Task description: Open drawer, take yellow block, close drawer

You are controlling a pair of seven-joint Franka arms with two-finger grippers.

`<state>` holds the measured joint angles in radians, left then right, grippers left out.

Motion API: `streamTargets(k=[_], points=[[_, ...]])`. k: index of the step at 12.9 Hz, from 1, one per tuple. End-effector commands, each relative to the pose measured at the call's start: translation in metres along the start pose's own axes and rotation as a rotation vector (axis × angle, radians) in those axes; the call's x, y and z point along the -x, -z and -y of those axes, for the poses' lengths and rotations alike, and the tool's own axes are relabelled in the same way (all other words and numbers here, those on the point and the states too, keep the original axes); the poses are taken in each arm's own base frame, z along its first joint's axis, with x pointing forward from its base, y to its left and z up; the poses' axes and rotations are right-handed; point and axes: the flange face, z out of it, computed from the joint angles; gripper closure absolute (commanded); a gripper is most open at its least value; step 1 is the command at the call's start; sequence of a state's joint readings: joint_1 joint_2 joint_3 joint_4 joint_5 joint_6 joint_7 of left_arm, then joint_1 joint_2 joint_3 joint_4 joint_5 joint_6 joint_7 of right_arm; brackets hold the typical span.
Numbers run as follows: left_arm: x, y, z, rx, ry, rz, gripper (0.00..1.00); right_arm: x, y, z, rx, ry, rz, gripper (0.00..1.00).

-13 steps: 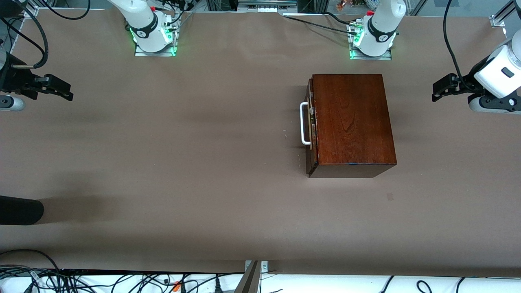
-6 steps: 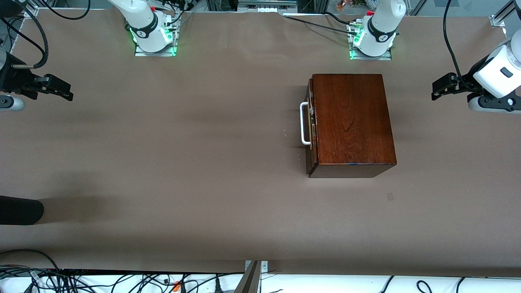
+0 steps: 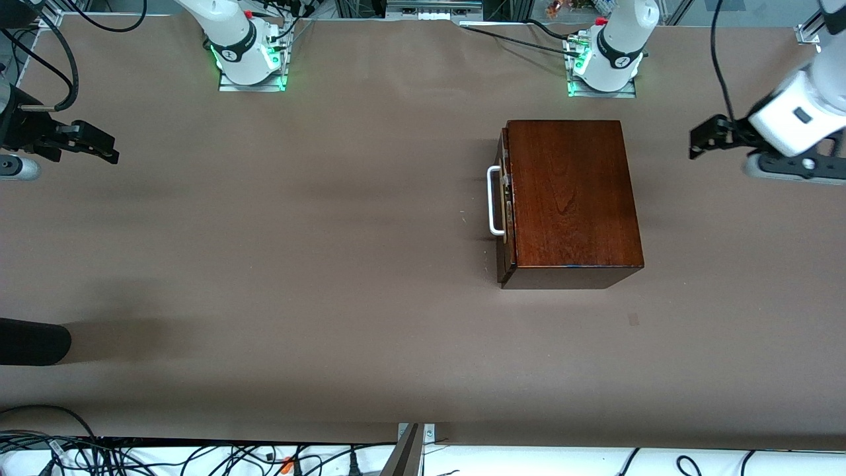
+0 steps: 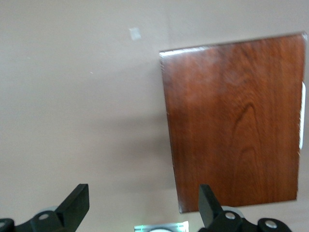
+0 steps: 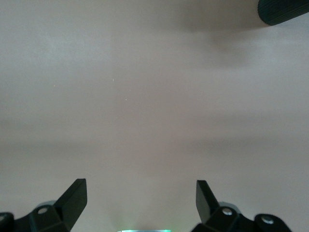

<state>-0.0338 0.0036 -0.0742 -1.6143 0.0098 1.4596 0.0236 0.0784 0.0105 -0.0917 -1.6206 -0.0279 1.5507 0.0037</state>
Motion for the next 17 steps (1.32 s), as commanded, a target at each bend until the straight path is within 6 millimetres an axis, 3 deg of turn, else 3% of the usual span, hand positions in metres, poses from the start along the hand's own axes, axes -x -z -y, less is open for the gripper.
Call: streamTargets(k=[1,8,12,17], points=[[0.009,0.000,-0.058,0.009,-0.108,0.080,0.00,0.004,0.007,-0.001,-0.001,-0.012,-0.002,0.00],[-0.001,-0.084,-0.203,0.052,-0.457,0.297,0.00,0.004,0.007,-0.001,-0.001,-0.012,-0.002,0.00],[-0.006,-0.110,-0.270,0.065,-0.575,0.234,0.00,0.004,0.007,-0.001,-0.001,-0.012,-0.002,0.00],[-0.036,-0.158,-0.300,0.053,-0.409,0.158,0.00,0.004,0.007,-0.001,-0.001,-0.012,-0.002,0.00]])
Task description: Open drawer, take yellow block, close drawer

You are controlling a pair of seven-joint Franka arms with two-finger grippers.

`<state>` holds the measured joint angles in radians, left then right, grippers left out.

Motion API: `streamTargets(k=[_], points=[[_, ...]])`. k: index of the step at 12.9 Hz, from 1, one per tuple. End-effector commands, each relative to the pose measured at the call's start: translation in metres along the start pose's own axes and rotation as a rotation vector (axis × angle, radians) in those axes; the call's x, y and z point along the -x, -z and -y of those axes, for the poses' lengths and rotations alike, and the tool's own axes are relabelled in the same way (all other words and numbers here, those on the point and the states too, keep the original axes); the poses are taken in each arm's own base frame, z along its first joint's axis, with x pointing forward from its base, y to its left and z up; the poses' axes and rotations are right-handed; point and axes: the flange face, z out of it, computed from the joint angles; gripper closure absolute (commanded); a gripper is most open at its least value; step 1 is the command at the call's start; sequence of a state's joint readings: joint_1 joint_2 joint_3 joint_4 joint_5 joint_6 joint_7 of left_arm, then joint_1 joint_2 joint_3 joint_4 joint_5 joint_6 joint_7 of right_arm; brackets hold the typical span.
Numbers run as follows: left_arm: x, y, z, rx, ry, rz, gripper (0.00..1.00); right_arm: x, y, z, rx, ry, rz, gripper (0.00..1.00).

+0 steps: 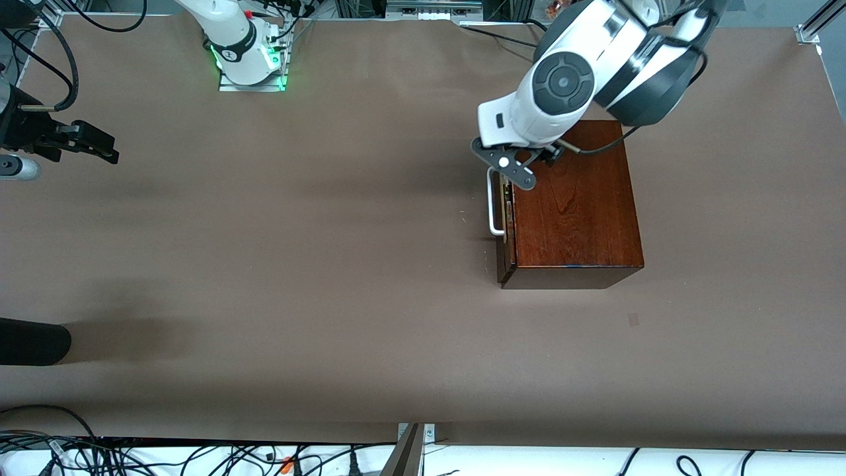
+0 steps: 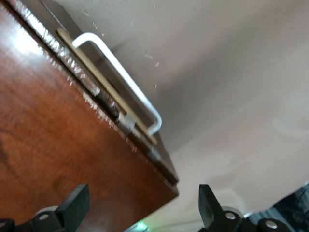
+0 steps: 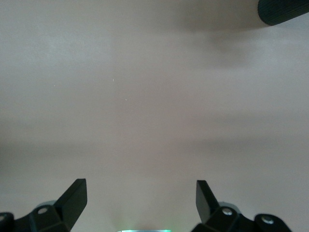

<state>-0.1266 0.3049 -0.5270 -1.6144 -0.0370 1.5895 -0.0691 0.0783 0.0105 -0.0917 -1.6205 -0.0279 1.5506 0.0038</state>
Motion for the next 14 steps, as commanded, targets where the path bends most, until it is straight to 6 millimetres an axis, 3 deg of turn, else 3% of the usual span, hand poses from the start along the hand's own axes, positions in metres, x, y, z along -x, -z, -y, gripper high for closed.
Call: streamTargets(k=[1,3,6,8,9,14], points=[[-0.027,-0.022,0.006,-0.024,0.066,-0.030,0.00,0.004,0.007,-0.001,-0.001,-0.012,-0.002,0.00],[-0.040,-0.037,0.011,-0.032,0.171,-0.056,0.00,0.004,0.007,-0.001,-0.001,-0.012,-0.002,0.00],[-0.049,-0.057,-0.004,-0.052,0.284,-0.056,0.00,0.004,0.007,-0.001,-0.001,-0.012,-0.002,0.00],[-0.051,-0.079,-0.036,-0.135,0.315,-0.071,0.00,0.004,0.007,-0.001,-0.001,-0.012,-0.002,0.00],[-0.054,-0.089,-0.042,-0.165,0.344,-0.083,0.00,0.004,0.007,-0.001,-0.001,-0.012,-0.002,0.00],[-0.059,-0.117,-0.055,-0.274,0.389,-0.107,0.00,0.004,0.007,-0.001,-0.001,-0.012,-0.002,0.00]])
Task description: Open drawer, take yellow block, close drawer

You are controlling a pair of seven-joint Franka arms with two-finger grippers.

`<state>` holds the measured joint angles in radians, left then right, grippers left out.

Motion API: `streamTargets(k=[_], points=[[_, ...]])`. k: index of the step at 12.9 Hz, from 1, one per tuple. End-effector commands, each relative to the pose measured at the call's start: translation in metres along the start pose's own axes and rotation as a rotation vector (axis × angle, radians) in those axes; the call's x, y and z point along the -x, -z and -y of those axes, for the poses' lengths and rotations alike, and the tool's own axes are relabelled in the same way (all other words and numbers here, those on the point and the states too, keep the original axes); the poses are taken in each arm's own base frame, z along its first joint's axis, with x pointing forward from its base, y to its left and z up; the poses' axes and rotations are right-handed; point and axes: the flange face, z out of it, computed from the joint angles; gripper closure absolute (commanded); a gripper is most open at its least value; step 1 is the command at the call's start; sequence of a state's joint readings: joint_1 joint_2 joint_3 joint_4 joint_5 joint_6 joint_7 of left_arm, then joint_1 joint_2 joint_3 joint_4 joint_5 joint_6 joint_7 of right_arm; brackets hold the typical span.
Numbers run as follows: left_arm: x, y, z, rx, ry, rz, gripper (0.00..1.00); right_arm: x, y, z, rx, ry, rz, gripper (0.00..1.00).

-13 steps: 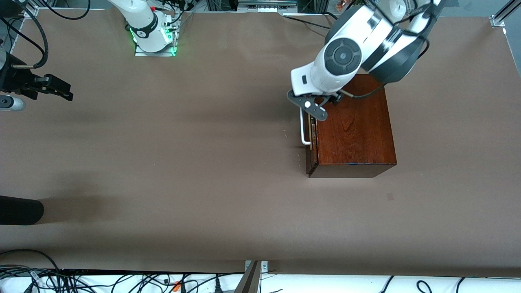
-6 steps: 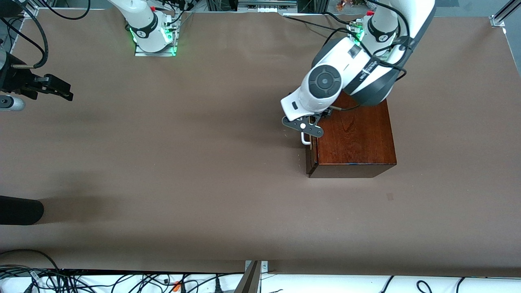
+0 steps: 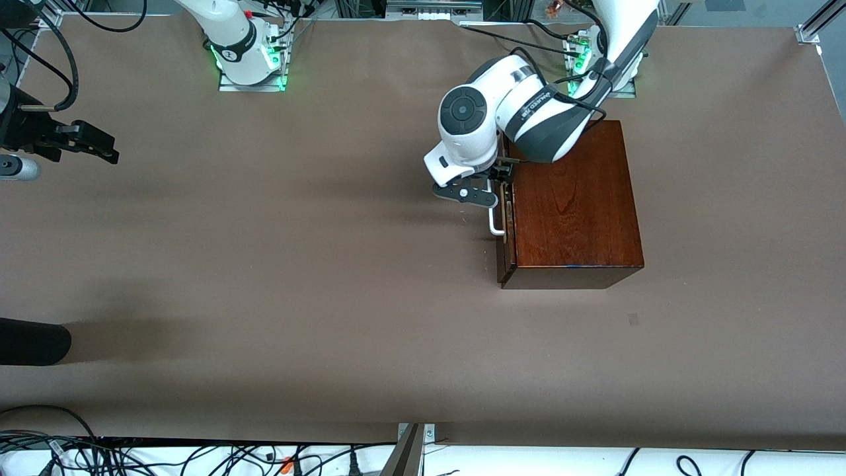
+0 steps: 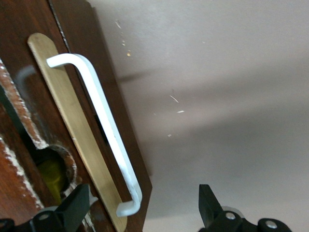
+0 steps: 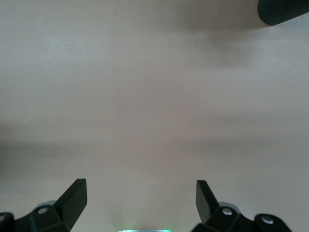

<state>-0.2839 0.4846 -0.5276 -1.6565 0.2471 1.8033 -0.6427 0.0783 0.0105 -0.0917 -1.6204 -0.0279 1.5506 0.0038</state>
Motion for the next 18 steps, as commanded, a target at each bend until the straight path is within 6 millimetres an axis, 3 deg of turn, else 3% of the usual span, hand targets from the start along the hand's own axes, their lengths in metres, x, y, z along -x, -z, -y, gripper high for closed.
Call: streamTargets(k=[1,10,18], points=[[-0.003,-0.013,-0.002,-0.071,0.027,-0.041,0.00,0.004,0.007,-0.001,-0.001,-0.012,-0.002,0.00],[0.003,-0.035,-0.031,-0.068,0.070,-0.051,0.00,0.003,0.006,-0.001,-0.001,-0.012,-0.001,0.00],[-0.008,-0.055,-0.028,-0.114,0.077,-0.075,0.00,0.004,0.007,-0.001,-0.001,-0.012,-0.002,0.00]])
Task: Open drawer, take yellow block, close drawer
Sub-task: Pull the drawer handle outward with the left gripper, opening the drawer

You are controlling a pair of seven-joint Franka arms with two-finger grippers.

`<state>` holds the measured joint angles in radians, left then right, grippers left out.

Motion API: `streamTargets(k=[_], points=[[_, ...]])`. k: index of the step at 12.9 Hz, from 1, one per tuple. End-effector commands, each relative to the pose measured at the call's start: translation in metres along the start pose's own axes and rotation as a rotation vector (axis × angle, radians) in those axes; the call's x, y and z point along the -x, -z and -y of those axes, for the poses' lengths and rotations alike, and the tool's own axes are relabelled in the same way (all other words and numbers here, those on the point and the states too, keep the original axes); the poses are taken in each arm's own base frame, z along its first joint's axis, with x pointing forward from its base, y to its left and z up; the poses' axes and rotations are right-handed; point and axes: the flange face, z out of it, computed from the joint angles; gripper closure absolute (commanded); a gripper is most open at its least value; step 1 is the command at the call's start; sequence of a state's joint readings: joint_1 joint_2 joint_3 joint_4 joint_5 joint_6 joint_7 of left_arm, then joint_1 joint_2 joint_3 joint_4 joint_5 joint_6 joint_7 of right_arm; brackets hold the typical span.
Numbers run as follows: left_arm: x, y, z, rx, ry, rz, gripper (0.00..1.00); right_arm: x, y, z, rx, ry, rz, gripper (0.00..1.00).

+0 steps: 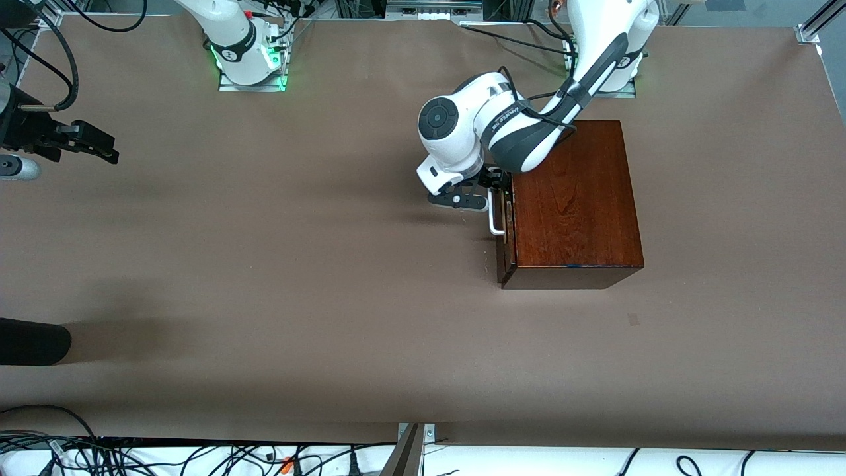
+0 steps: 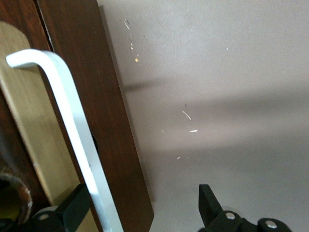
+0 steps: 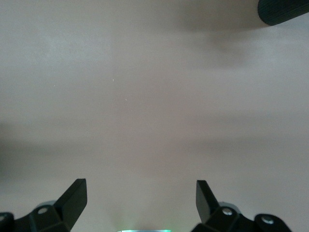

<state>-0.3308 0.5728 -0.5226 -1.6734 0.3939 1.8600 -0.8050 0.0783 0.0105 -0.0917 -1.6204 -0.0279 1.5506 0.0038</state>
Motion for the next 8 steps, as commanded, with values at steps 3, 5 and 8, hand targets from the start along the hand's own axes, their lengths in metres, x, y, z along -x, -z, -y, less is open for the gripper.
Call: streamTargets(k=[3,5,8], points=[[-0.003,-0.008,-0.007,-0.009,0.027,-0.033,0.00,0.004,0.007,-0.001,-0.001,-0.012,-0.002,0.00],[-0.004,-0.010,-0.011,0.011,0.033,-0.040,0.00,0.004,0.007,-0.001,-0.001,-0.012,-0.002,0.00],[-0.004,-0.010,-0.019,0.033,0.051,-0.050,0.00,0.004,0.007,-0.001,-0.001,-0.012,-0.002,0.00]])
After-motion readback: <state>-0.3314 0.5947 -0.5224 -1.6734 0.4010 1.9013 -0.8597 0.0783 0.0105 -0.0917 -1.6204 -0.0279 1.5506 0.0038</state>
